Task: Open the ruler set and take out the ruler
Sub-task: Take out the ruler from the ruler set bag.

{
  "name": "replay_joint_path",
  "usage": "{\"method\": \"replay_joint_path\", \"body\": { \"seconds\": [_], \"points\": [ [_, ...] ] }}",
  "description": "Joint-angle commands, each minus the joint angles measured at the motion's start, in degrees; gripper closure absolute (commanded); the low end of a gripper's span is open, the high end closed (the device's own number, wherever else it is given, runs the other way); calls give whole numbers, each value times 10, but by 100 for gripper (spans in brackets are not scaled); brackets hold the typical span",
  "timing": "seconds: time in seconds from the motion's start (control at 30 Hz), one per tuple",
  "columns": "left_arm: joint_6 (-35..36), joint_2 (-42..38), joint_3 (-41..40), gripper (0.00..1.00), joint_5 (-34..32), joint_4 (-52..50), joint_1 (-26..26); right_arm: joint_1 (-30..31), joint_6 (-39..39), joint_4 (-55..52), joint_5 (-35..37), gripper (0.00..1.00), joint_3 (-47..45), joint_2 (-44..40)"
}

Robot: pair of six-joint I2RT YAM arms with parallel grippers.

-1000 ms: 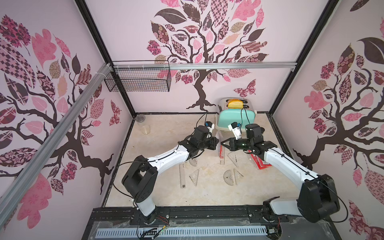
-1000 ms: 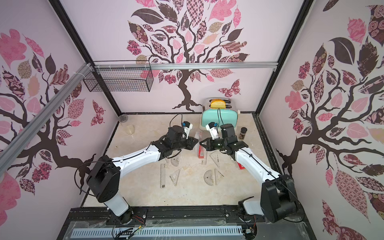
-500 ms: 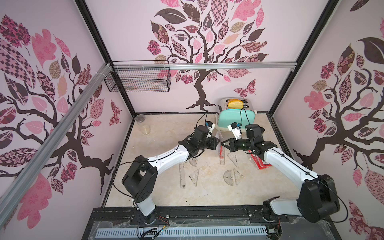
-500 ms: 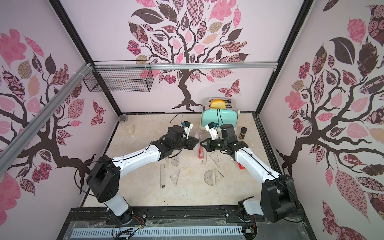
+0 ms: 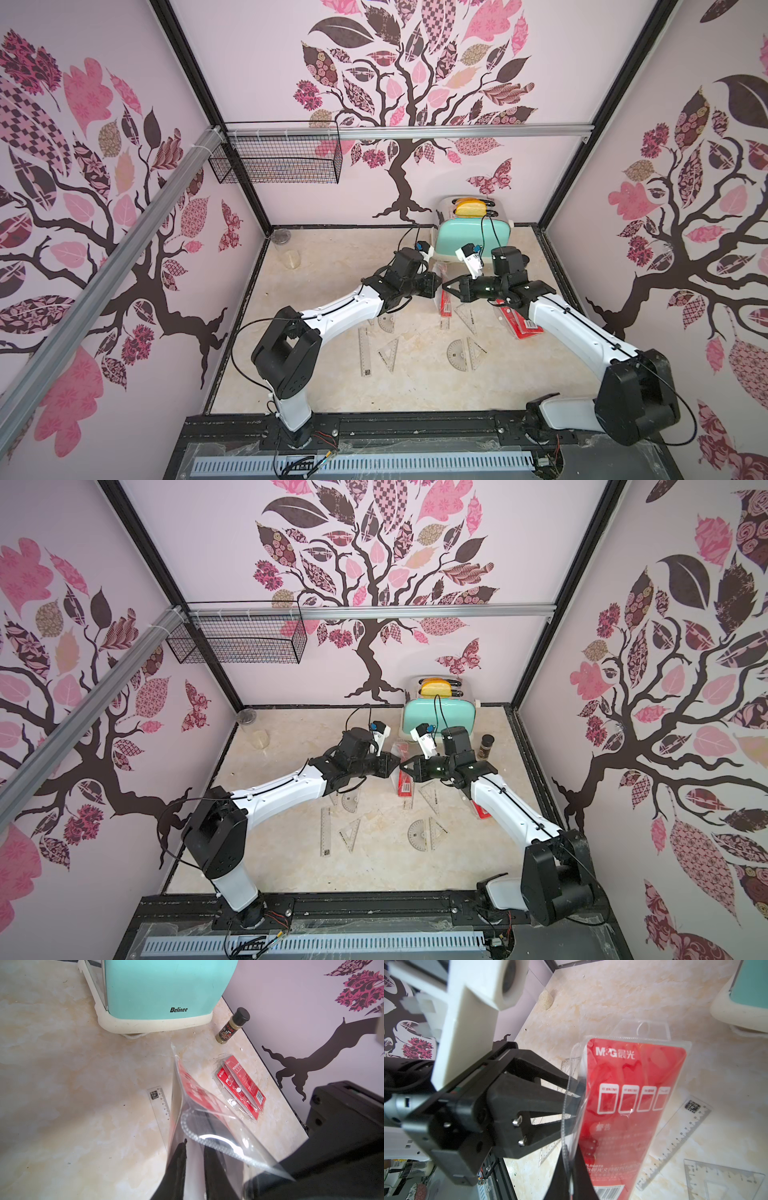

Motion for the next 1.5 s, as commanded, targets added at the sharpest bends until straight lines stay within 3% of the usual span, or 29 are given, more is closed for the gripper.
{"method": "replay_joint_path", "body": {
  "seconds": [0.0, 0.4, 0.7, 1.0, 1.43, 1.47],
  "points": [
    [9, 16, 18, 79, 7, -12, -3, -1, -22, -4, -26, 100, 31, -23],
    [-27, 25, 12, 81, 61, 51, -4, -1, -37, -10, -54, 100, 22, -29],
    [-24, 10, -2, 100, 43, 45, -3, -1, -57, -48, -2, 100, 24, -47],
    [-12, -16, -15, 100, 18, 30, -3, -2, -61, -68, 78, 100, 23, -65],
    [-13, -25, -18, 100, 32, 30, -3, -2, -54, -51, 96, 100, 13, -59],
    [-14, -24, -18, 96, 34, 30, -3, -2, -54, -50, 96, 100, 14, -59]
  ]
}}
